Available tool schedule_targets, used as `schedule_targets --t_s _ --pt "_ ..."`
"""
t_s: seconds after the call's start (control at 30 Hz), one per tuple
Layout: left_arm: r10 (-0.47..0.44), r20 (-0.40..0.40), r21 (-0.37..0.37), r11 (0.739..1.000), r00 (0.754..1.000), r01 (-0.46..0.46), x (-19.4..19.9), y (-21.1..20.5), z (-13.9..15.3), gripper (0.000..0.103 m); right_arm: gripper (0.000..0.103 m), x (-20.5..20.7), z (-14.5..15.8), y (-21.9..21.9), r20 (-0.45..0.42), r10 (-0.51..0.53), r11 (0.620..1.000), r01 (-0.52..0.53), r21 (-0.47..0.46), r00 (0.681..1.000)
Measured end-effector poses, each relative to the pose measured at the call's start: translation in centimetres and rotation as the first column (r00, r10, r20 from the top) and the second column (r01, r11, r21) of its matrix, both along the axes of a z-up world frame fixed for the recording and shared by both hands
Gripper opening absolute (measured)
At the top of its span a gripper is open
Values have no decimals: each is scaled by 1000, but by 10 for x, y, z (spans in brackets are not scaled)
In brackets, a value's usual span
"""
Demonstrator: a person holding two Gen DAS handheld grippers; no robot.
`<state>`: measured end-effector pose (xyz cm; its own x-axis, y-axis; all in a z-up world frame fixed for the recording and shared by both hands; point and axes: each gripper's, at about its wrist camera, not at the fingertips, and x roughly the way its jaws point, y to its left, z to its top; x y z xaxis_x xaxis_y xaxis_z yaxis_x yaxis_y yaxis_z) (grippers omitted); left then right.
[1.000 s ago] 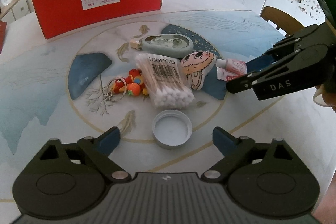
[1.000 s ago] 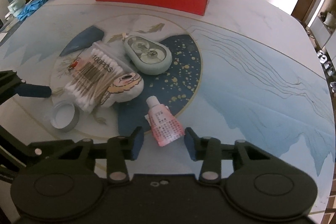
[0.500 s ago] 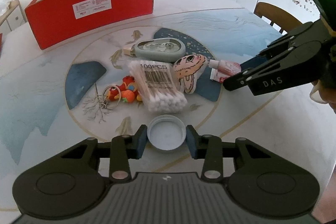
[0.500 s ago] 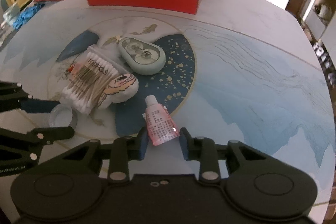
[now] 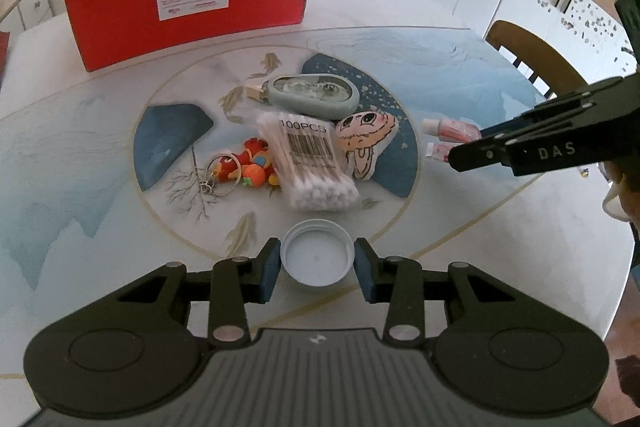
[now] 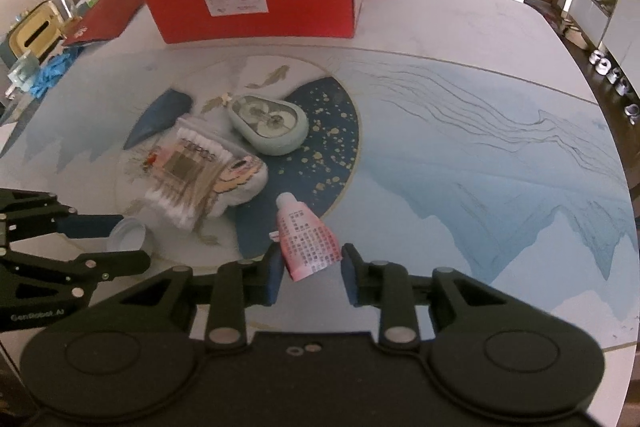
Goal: Organize objects
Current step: 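Grasp the white round lid with the left tool while the right tool grasps the pink tube, then carry the white lid and pink tube with both tools into the red box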
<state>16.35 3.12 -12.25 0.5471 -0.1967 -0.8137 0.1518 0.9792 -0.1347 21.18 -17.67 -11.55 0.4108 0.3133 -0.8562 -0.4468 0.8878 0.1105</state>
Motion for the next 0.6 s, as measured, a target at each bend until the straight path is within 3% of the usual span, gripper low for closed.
schedule_targets --t_s 0.6 --pt "49 26 -58 997 998 -47 21 21 47 38 29 0 53 24 63 11 998 -15 63 998"
